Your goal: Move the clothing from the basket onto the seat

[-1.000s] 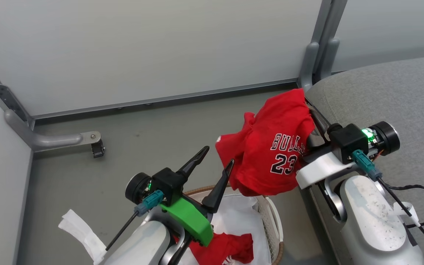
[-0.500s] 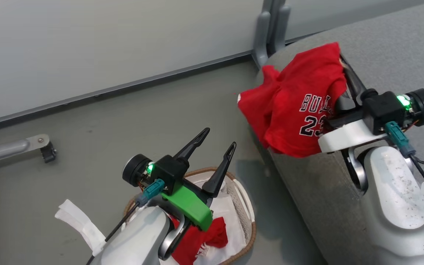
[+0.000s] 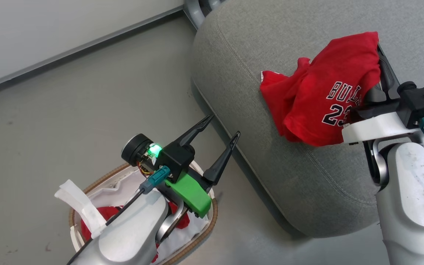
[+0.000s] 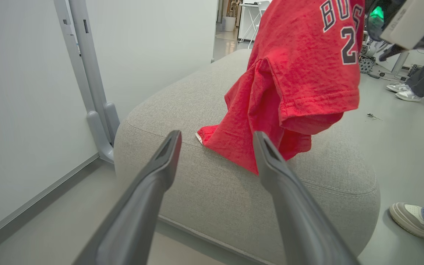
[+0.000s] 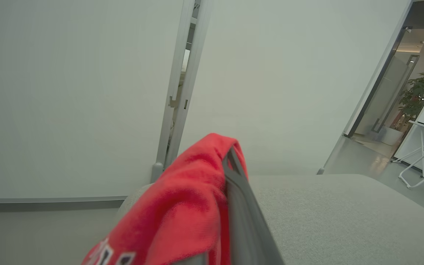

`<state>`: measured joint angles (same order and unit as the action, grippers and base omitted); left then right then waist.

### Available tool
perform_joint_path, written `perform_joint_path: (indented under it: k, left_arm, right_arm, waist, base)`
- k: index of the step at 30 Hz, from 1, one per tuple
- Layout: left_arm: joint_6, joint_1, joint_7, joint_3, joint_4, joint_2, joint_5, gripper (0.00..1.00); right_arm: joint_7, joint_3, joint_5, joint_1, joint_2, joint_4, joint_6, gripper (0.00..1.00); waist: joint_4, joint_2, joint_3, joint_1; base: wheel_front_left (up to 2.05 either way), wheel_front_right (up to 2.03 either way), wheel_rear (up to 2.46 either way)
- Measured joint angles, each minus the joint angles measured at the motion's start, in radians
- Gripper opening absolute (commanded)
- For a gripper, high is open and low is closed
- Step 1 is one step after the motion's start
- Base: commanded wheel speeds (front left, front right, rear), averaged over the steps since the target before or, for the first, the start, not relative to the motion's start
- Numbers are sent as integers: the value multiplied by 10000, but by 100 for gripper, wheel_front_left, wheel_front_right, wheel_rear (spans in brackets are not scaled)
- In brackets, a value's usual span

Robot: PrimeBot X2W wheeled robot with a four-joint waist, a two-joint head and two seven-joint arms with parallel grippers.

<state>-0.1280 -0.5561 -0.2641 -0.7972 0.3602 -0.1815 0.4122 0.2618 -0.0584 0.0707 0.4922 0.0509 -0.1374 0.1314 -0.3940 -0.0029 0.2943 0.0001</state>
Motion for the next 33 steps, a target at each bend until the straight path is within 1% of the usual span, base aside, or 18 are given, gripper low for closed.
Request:
perform_joint_path:
  k: [4, 8, 10, 12, 15, 20, 23, 27, 30, 33]
  left_arm:
    - [-6, -204, 0, -194, -40, -46, 8, 100]
    - [-6, -365, 2, -242, -113, -63, 19, 100]
    - [-8, -468, 2, -286, -163, -71, 15, 100]
    - [-8, -573, 0, -307, -230, -79, -6, 100]
    - [-8, -699, 0, -272, -403, -50, -90, 100]
    - [-8, -770, 0, -297, -683, 8, -314, 100]
    - [-8, -815, 0, -265, -884, 33, -426, 100]
    - [-10, -910, 0, -178, -1204, 73, -602, 100]
    - [-10, -962, 0, -205, -1386, 69, -736, 100]
    - [-10, -1024, 0, -293, -1519, 69, -903, 100]
  right_arm:
    - [0, -109, 65, 118, -8, -98, 0, 0]
    - [0, -288, 412, 627, -12, -165, 0, 0]
    - [0, -456, 560, 1097, 136, -249, 0, 0]
    - [0, -644, 656, 1666, 422, -324, 2, 0]
    - [0, -1007, 849, 2581, 1043, -424, 0, 0]
    - [0, -1806, 1248, 4185, 2608, -943, 0, 0]
    - [0, -2274, 1528, 4803, 3434, -1352, 2, 0]
    - [-31, -2790, 1599, 5337, 4305, -1948, 0, 0]
    - [-119, -3070, 1651, 5409, 4922, -2591, 0, 0]
    - [-123, -3440, 1701, 5178, 5246, -3189, 0, 0]
  waist:
    - [-248, 0, 512, 0]
    - [-261, 0, 930, 0]
    - [-137, 0, 1105, 0]
    - [43, 0, 1230, 1]
    - [416, 0, 1403, 1]
    - [1213, 0, 1730, 1]
    - [1700, 0, 1925, 1]
    - [2333, 0, 2239, 1]
    - [2674, 0, 2595, 1]
    - [2918, 0, 3017, 1]
  base:
    - [0, 0, 0]
    - [0, 0, 0]
    - [0, 0, 0]
    - [0, 0, 0]
    - [0, 0, 0]
    - [0, 0, 0]
    - [0, 0, 0]
    - [0, 0, 0]
    - [0, 0, 0]
    - [0, 0, 0]
